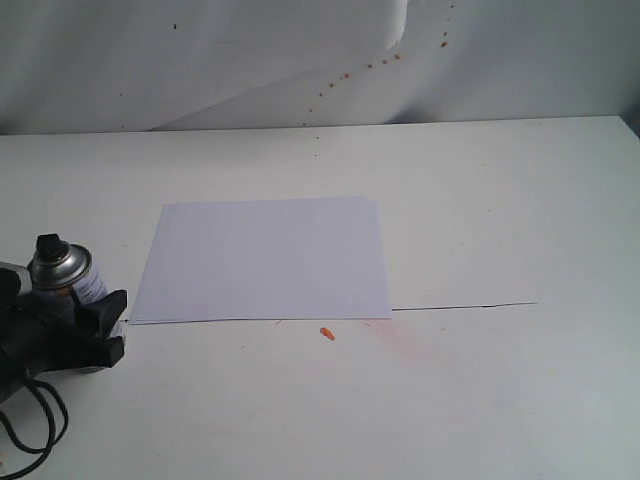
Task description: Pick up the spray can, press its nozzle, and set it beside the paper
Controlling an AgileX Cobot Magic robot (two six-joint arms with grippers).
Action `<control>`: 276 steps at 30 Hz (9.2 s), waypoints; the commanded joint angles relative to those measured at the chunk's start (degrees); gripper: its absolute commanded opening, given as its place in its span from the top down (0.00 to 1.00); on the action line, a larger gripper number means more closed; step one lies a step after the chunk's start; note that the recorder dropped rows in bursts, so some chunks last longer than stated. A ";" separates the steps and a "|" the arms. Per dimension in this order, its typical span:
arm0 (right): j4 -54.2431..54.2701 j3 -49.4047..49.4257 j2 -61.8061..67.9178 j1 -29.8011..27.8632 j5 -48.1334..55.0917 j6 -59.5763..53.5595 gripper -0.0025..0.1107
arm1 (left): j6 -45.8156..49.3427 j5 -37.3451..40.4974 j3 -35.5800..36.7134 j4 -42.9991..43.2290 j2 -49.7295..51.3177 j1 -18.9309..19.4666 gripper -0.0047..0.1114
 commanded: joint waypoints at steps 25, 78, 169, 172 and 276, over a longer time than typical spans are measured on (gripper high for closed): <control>-0.45 0.22 -0.33 -0.36 -0.16 0.02 0.98 | -3.48 33.49 -7.83 0.24 -18.59 0.12 0.96; -0.45 0.22 -0.33 -0.36 -0.16 0.02 0.98 | 33.14 109.11 -71.58 20.69 7.06 -24.85 0.96; 35.28 -58.60 93.36 -0.36 3.71 -13.12 0.98 | 42.91 114.93 -73.03 11.76 8.15 -24.48 0.96; 39.84 -58.60 94.33 -0.36 -1.86 -13.12 0.98 | 42.91 115.33 -73.03 11.76 8.15 -24.48 0.96; 82.04 -94.19 136.92 2.89 45.45 -39.34 0.98 | 36.85 112.82 -73.03 10.23 12.30 -24.61 0.96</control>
